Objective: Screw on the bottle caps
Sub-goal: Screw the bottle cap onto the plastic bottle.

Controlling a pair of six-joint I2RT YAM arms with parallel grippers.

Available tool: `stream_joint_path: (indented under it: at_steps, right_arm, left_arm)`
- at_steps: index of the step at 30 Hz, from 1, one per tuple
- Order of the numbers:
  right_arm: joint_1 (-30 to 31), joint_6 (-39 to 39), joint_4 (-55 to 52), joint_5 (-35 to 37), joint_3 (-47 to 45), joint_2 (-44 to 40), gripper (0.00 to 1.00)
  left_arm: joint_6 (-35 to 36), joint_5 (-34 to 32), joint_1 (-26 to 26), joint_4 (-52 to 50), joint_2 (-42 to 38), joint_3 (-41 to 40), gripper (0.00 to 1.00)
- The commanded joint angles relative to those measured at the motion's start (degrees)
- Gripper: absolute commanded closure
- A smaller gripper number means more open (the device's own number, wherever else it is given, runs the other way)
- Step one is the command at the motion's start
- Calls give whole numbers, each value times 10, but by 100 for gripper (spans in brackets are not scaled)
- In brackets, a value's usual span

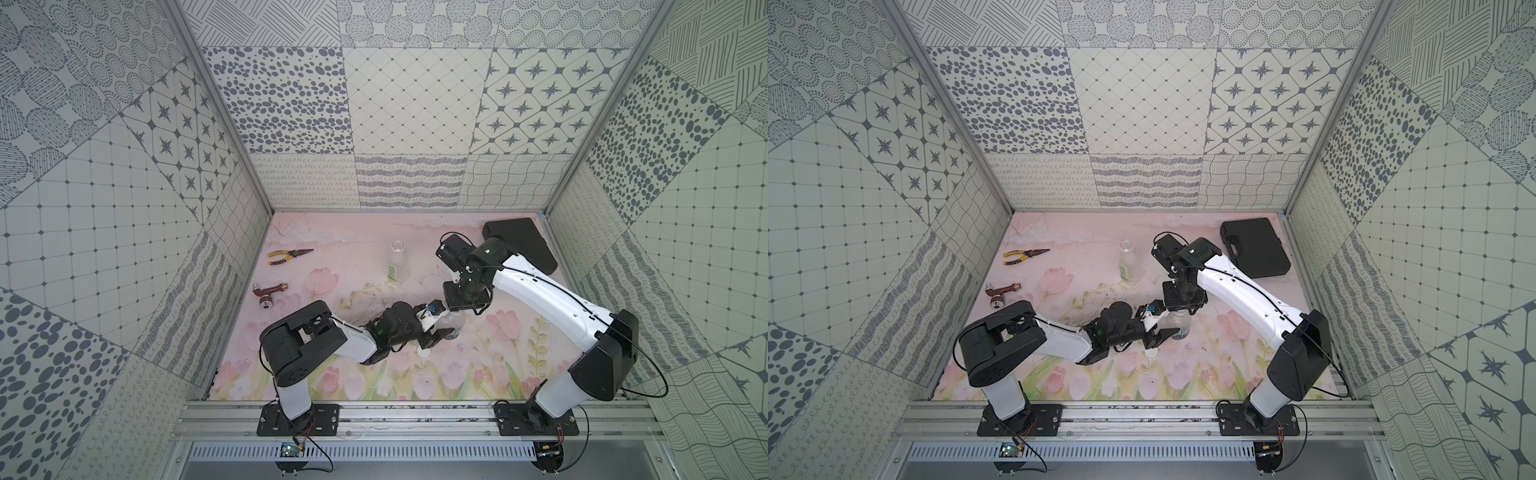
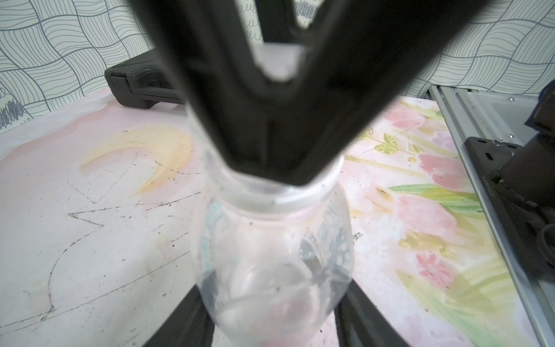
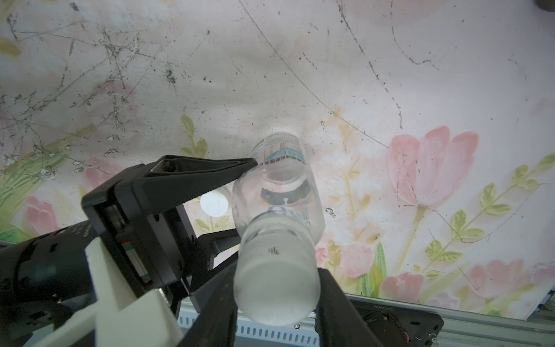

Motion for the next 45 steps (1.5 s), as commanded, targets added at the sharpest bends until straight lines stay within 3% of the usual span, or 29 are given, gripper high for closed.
stream_joint_path:
  at_steps: [1, 14, 20, 25, 34, 45]
  right_arm:
    - [-3, 13, -7, 31, -23, 50, 62]
    - [-14, 6, -7, 35, -15, 52, 60]
    - [-15, 8, -6, 25, -34, 36, 61]
    - [-14, 6, -5, 23, -48, 21, 60]
    - [-14, 0, -10, 32, -38, 24, 58]
    - [-15, -4, -13, 38, -24, 31, 57]
  left_arm:
    - [39, 10, -13, 5, -6, 8, 51]
    - [45, 7, -17, -1, -5, 10, 49]
    - [30, -9, -17, 28, -5, 0, 28]
    - [21, -14, -17, 41, -2, 0, 20]
    - [4, -18, -17, 54, 2, 2, 9]
    - [-26, -15, -17, 78, 27, 23, 8]
